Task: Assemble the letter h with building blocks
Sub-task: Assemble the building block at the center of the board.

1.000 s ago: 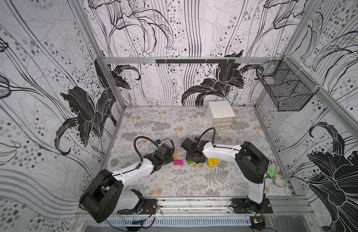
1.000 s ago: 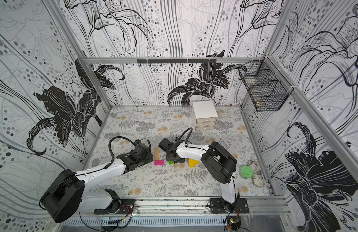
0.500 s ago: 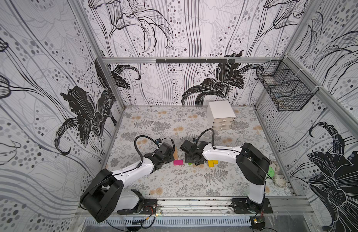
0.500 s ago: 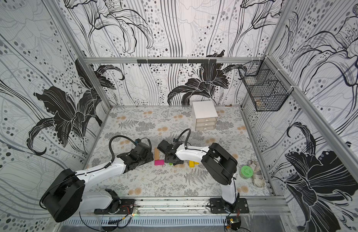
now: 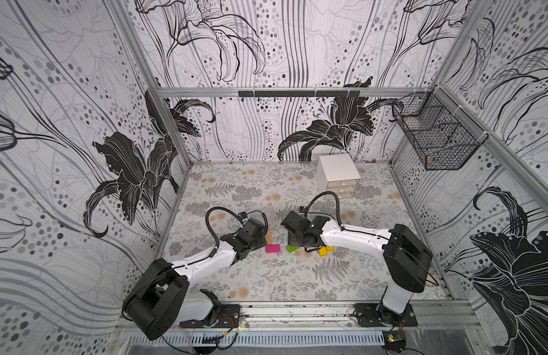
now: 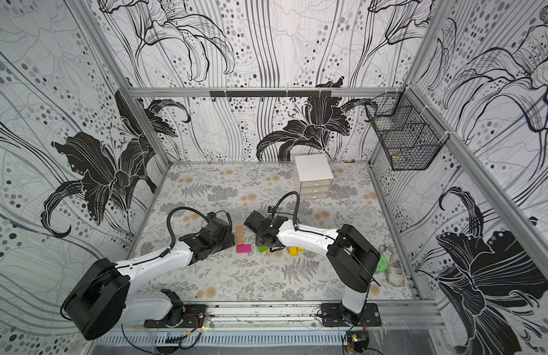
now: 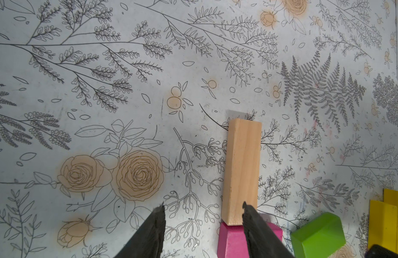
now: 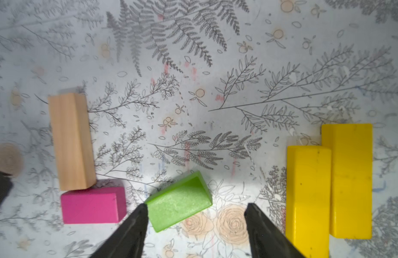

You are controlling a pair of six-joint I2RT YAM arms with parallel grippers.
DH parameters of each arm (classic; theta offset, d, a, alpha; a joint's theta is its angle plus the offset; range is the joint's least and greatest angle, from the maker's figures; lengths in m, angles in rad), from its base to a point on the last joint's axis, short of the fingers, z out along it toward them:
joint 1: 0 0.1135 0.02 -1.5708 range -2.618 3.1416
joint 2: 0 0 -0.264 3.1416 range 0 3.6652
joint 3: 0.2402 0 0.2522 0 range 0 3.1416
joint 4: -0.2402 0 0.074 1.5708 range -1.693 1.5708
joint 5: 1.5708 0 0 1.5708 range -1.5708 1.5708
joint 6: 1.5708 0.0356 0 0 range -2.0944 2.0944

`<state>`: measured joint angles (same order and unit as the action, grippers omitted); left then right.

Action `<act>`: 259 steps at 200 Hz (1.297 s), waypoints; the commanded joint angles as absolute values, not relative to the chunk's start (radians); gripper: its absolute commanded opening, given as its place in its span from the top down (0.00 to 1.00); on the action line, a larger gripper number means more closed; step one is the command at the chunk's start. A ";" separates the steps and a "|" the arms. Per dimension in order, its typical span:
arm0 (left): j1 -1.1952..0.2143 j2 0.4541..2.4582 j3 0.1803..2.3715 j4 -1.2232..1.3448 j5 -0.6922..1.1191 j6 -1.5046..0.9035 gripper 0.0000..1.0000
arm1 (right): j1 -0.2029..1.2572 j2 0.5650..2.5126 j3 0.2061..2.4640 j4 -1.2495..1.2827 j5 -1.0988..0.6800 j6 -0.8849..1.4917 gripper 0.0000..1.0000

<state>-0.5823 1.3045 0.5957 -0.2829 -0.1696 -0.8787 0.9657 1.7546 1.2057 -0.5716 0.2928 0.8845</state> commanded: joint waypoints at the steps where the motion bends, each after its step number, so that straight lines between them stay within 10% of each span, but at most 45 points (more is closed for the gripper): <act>1: -0.578 1.309 0.612 -0.265 -0.162 -0.862 0.44 | 0.971 1.740 1.170 -0.620 0.298 0.833 0.49; 45: -0.577 1.308 0.607 -0.259 -0.159 -0.863 0.49 | 0.974 1.701 1.059 -0.564 0.208 0.825 0.72; 259: -0.526 1.497 0.625 -0.130 -0.162 -0.829 0.79 | 1.014 1.855 1.141 -0.488 0.185 0.862 0.73</act>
